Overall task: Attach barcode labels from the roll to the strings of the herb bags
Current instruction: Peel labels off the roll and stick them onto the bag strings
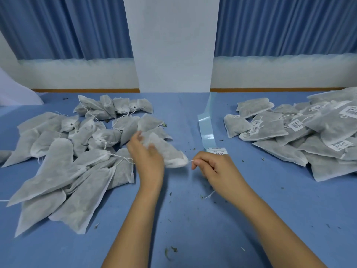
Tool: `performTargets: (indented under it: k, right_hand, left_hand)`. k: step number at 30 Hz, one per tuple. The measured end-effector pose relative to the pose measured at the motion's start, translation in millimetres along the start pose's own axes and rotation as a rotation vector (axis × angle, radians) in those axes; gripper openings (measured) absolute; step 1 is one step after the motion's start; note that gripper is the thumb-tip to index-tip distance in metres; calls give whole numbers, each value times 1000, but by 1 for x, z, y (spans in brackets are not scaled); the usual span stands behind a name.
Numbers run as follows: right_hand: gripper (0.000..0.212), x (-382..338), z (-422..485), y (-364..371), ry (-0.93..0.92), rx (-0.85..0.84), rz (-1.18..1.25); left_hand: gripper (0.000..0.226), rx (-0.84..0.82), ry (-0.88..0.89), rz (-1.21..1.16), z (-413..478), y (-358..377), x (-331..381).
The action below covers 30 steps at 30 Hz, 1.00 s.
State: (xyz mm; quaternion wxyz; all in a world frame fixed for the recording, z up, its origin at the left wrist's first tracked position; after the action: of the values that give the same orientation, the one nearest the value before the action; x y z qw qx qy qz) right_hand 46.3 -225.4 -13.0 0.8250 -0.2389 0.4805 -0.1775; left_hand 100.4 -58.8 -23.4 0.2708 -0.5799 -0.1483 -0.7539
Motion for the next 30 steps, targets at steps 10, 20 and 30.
performTargets:
  k: [10, 20, 30]
  right_hand:
    - [24, 5, -1, -10, -94, 108, -128]
    - [11, 15, -2, -36, 8, 629, -205]
    - [9, 3, -2, -13, -211, 368, -471]
  left_hand:
    - [8, -738, 292, -71, -37, 12, 9]
    - [24, -810, 33, -134, -27, -2, 16]
    - [22, -680, 137, -281, -33, -2, 21]
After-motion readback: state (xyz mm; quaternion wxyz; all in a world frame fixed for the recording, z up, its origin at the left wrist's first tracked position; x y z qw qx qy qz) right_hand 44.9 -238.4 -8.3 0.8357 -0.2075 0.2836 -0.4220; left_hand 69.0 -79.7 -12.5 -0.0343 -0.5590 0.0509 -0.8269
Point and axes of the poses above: each hand's wrist, its own z-axis towards the middle knuckle, its own y-axis out of the palm, x = y × z, the point moved 1 cm from there along z, towards the middle knuckle, and after that the axes turned 5 degrees about -y, right-handed, at the moved point
